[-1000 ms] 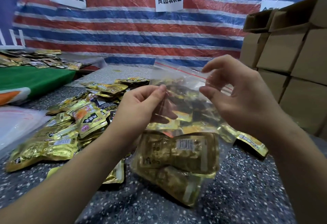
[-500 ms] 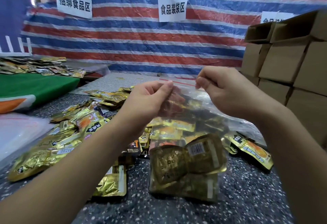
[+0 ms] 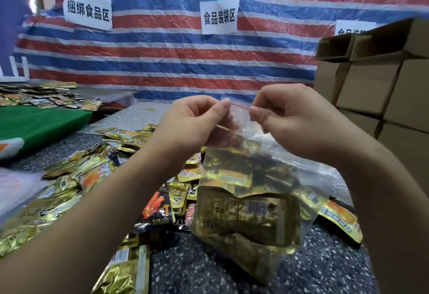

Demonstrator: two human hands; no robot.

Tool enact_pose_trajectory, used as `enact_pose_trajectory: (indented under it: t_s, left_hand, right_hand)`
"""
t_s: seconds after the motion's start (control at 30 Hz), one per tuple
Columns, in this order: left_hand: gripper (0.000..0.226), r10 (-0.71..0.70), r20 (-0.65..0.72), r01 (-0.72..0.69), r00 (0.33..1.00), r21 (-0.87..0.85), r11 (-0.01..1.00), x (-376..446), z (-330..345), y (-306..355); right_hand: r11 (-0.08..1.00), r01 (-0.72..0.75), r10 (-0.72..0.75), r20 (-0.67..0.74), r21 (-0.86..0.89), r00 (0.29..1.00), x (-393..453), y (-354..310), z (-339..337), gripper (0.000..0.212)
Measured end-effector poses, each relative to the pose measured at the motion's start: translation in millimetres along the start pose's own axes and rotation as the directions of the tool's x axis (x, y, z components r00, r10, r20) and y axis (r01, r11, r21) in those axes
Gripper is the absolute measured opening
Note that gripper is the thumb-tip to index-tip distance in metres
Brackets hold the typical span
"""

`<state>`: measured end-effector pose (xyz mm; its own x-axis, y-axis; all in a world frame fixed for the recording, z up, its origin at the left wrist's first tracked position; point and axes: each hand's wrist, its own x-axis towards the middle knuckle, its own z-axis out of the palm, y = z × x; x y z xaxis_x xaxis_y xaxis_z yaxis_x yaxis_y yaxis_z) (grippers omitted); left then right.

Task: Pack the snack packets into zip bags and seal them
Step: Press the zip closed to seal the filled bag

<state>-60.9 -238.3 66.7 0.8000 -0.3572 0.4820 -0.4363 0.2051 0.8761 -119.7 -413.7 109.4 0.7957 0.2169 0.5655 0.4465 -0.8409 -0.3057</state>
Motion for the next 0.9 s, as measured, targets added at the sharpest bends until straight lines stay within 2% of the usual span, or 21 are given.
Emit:
enact_pose_trajectory:
  t_s: [0.2,0.33,0.5,0.73,0.9]
  left_hand:
    - [0.022,0.072,-0.01,-0.072,0.997,0.02,0.997,2.8,0.1,-1.9]
    - [0.021,0.152,0.005,-0.152,0.988,0.102,0.983,-1.2,0.2,3.4]
    - [0.02,0.208,-0.002,-0.203,0.978,0.217,0.955,-5.3,-0.4,6.9]
    - [0.018,0.206,0.029,-0.204,0.978,0.33,0.922,-5.4,-4.6,8.2]
    - [0.017,0.206,0.005,-0.196,0.979,0.33,0.924,-5.9,-4.6,6.3]
  right_hand:
    - [0.999,0.013,-0.015,-0.036,-0.043,0.999,3.1,-1.0,10.1,0.023]
    - [0.998,0.059,-0.062,-0.092,-0.033,0.994,4.7,-5.9,14.8,0.025]
    - [0.999,0.051,-0.051,-0.09,0.001,0.995,4.3,-5.9,14.1,0.025]
    - [0.999,0.028,-0.027,-0.065,0.019,0.998,4.1,-6.7,14.0,0.023]
    - [0.999,0.022,-0.021,-0.041,0.033,0.999,3.7,-7.6,15.7,0.019]
